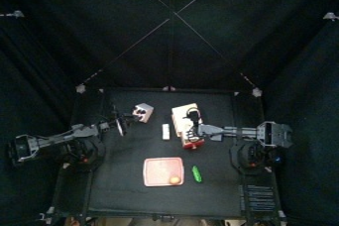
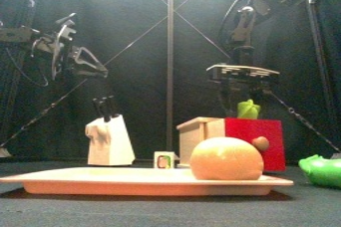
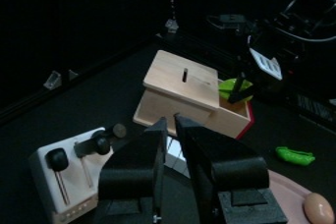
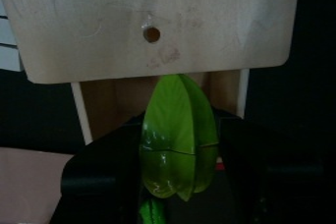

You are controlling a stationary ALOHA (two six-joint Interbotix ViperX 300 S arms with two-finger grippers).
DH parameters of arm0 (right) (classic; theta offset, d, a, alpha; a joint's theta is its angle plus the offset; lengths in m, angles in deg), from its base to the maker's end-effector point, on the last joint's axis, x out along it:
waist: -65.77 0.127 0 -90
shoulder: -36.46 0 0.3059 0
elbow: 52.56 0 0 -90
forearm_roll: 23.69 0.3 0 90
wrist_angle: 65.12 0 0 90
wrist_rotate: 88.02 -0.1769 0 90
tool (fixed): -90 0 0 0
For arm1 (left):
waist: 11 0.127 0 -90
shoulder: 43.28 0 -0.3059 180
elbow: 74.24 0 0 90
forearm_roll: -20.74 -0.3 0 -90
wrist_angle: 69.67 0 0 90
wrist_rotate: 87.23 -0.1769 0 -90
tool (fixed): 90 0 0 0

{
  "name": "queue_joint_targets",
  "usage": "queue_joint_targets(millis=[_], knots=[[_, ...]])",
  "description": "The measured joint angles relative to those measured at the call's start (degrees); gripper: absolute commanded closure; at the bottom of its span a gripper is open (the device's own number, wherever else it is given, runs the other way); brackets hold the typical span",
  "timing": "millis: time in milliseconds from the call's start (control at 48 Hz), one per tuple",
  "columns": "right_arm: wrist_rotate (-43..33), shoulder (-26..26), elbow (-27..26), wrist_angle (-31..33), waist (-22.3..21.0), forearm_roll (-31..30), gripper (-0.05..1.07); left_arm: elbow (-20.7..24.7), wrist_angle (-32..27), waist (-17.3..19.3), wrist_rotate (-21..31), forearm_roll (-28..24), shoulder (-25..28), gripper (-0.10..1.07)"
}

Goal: Put starfruit left of plate

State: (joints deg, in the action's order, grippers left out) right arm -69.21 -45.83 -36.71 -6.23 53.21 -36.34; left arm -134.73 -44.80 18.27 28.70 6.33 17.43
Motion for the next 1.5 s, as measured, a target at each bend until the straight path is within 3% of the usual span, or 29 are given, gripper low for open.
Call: queue_joint_targets(millis=[146, 271, 479, 625, 792, 1000, 1167, 1500], knots=[[0.0, -0.4, 0.0, 0.3, 1.8, -0.3, 0.43, -1.8, 0.3, -1.8, 0.1, -3.6, -1.8, 0.38], [0.0, -0.4, -1.1, 0.3, 3.9, -0.5, 0.43, -1.8, 0.3, -5.4, 0.1, -5.8, -3.7, 0.38], [0.0, -0.4, -4.2, 0.3, 8.1, -1.1, 0.43, -1.8, 0.7, -12.0, 0.2, -6.1, -6.6, 0.38], [-0.9, -0.1, -6.4, 0.0, 11.9, -2.7, 0.43, -1.8, 0.7, -14.1, 0.1, -5.4, -8.6, 0.38], [-1.9, 3.5, -9.1, -1.6, 15.0, -3.3, 0.43, -2.8, 0.7, -13.3, 0.0, -5.1, -9.5, 0.38], [-6.6, 9.8, -14.3, -3.8, 18.4, -6.9, 0.43, -4.3, 0.7, -7.6, 0.0, -5.0, -9.6, 0.38], [-10.8, 15.5, -21.5, -4.3, 21.3, -10.7, 0.43, -5.3, 0.6, -4.6, 0.0, -5.0, -9.7, 0.38], [-14.7, 26.4, -36.8, -3.9, 25.7, -17.2, 0.43, -5.4, 0.6, -4.4, 0.0, -5.0, -9.7, 0.38]])
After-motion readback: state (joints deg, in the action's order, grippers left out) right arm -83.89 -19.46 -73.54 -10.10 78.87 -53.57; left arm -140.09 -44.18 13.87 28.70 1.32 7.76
